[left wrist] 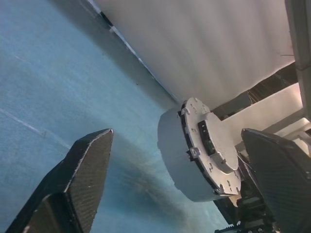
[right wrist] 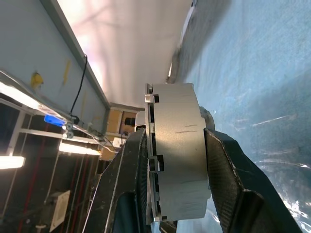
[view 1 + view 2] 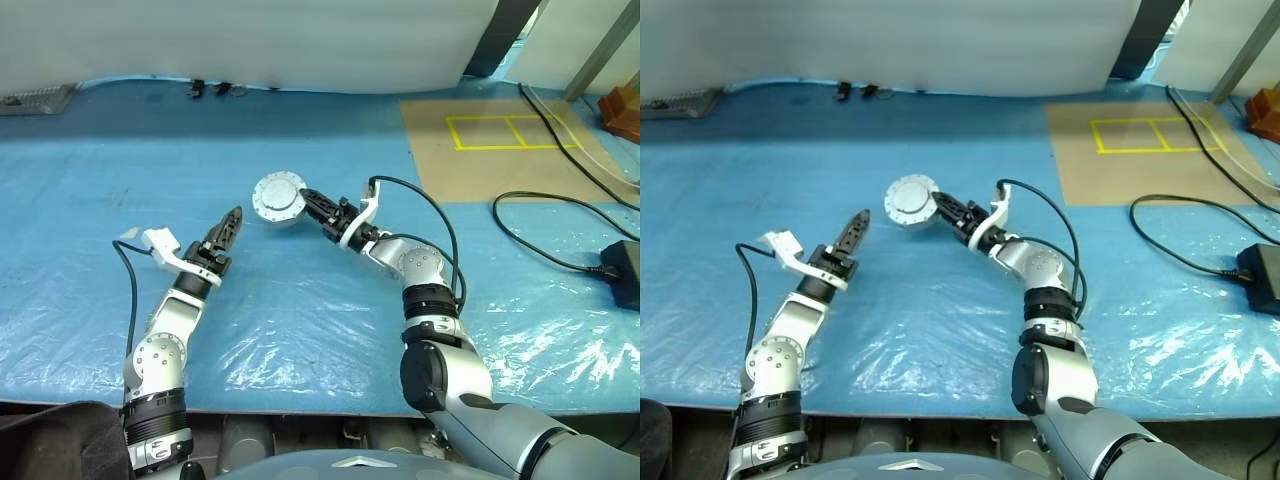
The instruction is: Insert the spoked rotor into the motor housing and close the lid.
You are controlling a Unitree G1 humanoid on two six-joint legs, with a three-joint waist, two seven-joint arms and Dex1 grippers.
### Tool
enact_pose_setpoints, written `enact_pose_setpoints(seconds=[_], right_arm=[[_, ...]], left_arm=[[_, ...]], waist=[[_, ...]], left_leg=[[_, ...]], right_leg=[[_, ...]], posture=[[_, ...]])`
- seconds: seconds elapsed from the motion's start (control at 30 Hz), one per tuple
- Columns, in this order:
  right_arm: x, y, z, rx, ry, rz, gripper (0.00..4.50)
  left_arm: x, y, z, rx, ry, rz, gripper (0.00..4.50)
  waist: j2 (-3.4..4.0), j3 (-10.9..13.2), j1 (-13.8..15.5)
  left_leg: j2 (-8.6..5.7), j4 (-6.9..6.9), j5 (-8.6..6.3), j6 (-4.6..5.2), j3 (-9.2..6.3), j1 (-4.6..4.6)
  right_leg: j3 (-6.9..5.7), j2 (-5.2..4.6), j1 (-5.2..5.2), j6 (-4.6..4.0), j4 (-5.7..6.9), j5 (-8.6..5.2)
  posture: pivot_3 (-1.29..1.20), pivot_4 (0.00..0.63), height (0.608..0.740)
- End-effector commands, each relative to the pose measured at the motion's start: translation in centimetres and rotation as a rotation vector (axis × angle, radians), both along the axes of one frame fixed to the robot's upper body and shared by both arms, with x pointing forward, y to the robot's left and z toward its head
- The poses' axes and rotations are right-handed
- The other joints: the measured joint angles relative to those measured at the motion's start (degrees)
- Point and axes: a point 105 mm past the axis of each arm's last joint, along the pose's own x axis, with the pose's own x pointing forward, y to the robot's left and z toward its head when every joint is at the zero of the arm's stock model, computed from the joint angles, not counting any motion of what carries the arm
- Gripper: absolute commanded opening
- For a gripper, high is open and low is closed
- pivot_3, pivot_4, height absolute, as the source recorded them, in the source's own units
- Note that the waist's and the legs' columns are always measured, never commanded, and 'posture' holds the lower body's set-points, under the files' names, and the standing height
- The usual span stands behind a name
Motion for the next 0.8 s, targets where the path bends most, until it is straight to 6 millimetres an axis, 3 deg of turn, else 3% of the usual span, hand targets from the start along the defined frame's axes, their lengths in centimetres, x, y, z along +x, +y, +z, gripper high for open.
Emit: enact_pose_setpoints(seconds=[0.03, 0.37, 0.5, 0.7, 0.8], right_arm=[[-0.8, 2.4, 4.6, 0.154, -0.115, 0.094, 1.38], [-2.8, 3.8, 4.2, 0.129, -0.140, 0.202, 1.38], [-3.5, 4.3, 4.1, 0.112, -0.155, 0.240, 1.38], [-3.5, 4.3, 4.1, 0.107, -0.161, 0.236, 1.38], [-3.4, 4.3, 3.8, 0.101, -0.159, 0.232, 1.38]], left_arm=[[-0.3, -1.4, 1.8, -0.040, -0.052, -0.069, 4.47], [0.4, -4.0, 3.3, -0.091, -0.099, -0.164, 4.47], [0.8, -4.7, 2.9, -0.082, -0.082, -0.173, 4.47], [1.2, -3.6, 2.9, -0.132, -0.083, -0.114, 3.10], [1.3, -3.1, 3.6, -0.175, -0.107, -0.094, 3.08]], waist=[[-0.01, 0.0, 0.0], [-0.01, 0.0, 0.0], [-0.02, 0.0, 0.0], [-0.04, 0.0, 0.1], [-0.05, 0.0, 0.0]], left_leg=[[0.00, 0.00, 0.02, 0.03, 0.00, -0.01], [0.00, 0.14, 0.07, 0.11, -0.05, -0.08], [0.01, 0.27, 0.07, 0.11, -0.07, -0.11], [0.01, 0.46, 0.06, 0.10, -0.11, -0.17], [0.01, 0.57, 0.06, 0.10, -0.11, -0.18]], right_leg=[[0.00, 0.00, 0.00, 0.01, 0.00, 0.00], [0.00, 0.00, 0.00, 0.05, 0.02, 0.03], [0.00, 0.00, 0.01, 0.07, 0.07, 0.05], [0.00, -0.01, 0.01, 0.09, 0.16, 0.06], [0.00, -0.02, 0.01, 0.10, 0.22, 0.07]], posture=[[0.00, 0.150, 0.740], [0.00, 0.150, 0.740], [0.00, 0.150, 0.740], [0.00, 0.150, 0.740], [0.00, 0.150, 0.740]])
